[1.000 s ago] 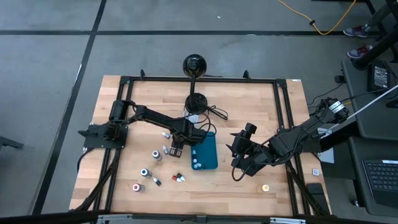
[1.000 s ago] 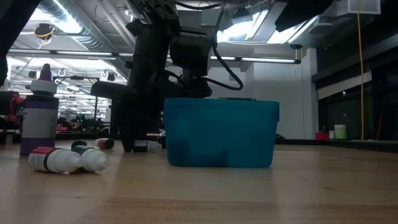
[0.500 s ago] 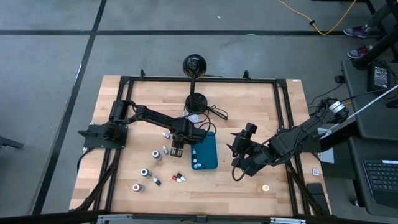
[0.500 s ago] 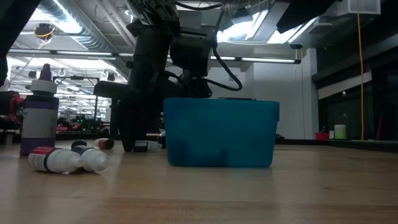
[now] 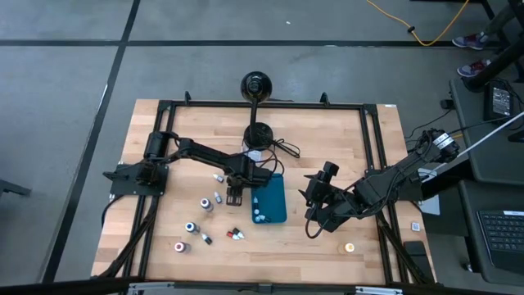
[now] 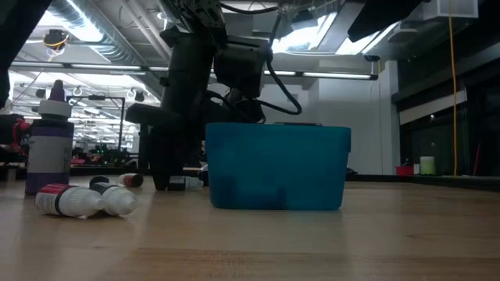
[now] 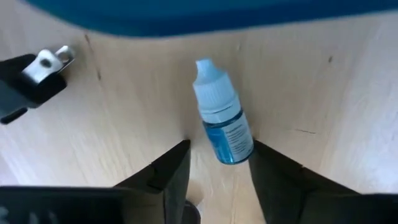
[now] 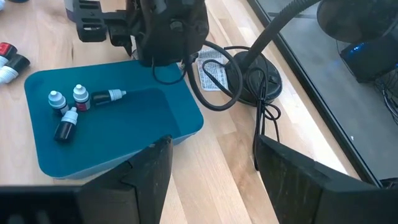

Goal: Pick & Place food coloring
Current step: Put the blue small food coloring bottle into the bin

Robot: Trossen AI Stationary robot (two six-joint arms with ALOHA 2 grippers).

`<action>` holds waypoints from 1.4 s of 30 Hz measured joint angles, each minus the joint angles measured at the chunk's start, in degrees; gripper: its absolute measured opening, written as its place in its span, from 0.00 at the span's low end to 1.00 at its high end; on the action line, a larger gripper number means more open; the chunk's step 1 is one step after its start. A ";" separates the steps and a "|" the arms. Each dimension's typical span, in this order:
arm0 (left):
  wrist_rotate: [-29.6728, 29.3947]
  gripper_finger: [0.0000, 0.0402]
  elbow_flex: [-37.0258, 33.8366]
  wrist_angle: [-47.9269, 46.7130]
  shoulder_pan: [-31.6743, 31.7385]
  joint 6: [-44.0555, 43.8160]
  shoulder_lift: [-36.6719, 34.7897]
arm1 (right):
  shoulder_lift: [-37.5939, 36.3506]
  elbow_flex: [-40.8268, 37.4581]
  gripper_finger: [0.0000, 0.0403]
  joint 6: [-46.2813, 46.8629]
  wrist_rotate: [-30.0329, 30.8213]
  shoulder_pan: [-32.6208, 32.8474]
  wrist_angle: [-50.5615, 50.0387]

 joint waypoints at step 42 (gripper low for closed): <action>-1.54 0.52 -0.03 3.40 1.30 -15.21 -0.50 | 0.00 0.00 0.58 -0.22 -0.02 0.00 -0.02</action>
